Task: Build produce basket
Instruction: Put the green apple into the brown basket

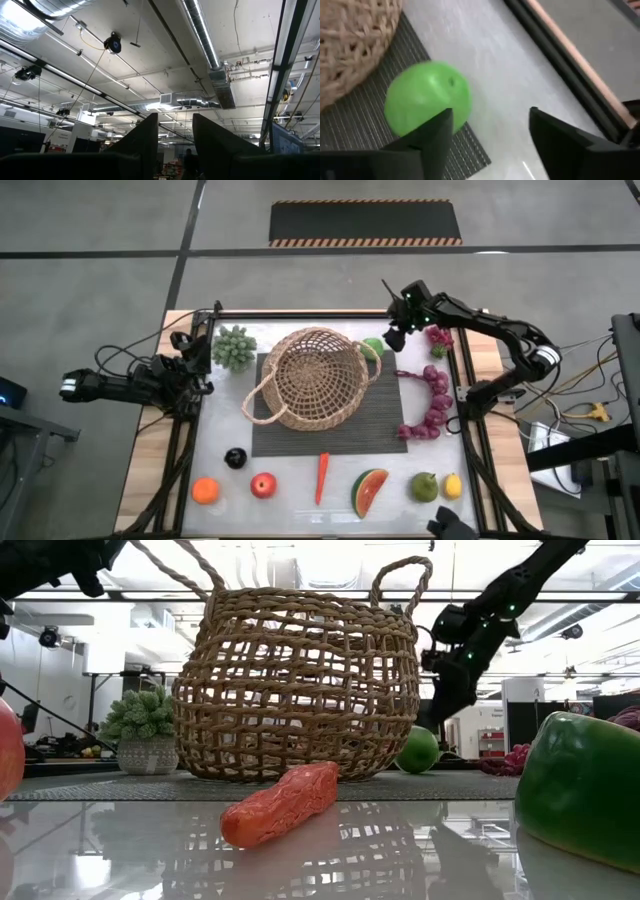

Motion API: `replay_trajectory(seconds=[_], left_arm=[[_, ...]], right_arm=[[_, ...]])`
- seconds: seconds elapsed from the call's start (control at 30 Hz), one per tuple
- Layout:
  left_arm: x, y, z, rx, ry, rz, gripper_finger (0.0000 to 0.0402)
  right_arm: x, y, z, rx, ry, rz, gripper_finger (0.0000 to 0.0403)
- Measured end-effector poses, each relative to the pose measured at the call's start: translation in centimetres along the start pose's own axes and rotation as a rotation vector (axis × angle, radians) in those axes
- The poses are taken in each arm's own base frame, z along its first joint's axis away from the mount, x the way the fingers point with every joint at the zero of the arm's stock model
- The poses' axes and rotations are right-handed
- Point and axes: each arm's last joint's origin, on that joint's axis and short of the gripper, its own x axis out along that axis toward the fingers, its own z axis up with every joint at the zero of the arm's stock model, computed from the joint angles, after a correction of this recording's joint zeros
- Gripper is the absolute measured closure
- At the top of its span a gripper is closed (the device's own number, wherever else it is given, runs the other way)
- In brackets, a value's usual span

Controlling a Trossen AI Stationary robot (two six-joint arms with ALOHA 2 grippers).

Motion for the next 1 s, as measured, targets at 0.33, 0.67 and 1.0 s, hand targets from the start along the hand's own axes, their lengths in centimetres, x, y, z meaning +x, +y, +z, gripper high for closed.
replay_trajectory(seconds=[0.33, 0.67, 1.0], left_arm=[[0.0, 0.0, 0.0, 0.000, 0.004, 0.010, 0.0297], [0.0, 0.1, 0.0, 0.000, 0.017, 0.046, 0.0297], [0.0, 0.1, 0.0, 0.000, 0.017, 0.046, 0.0297]], right_arm=[[-1.1, 2.9, -0.1, -0.163, -0.034, 0.156, 0.0056], [2.1, 5.7, -0.9, -0.210, 0.007, 0.102, 0.0073], [3.6, 5.4, -0.8, -0.129, -0.008, 0.142, 0.0074]])
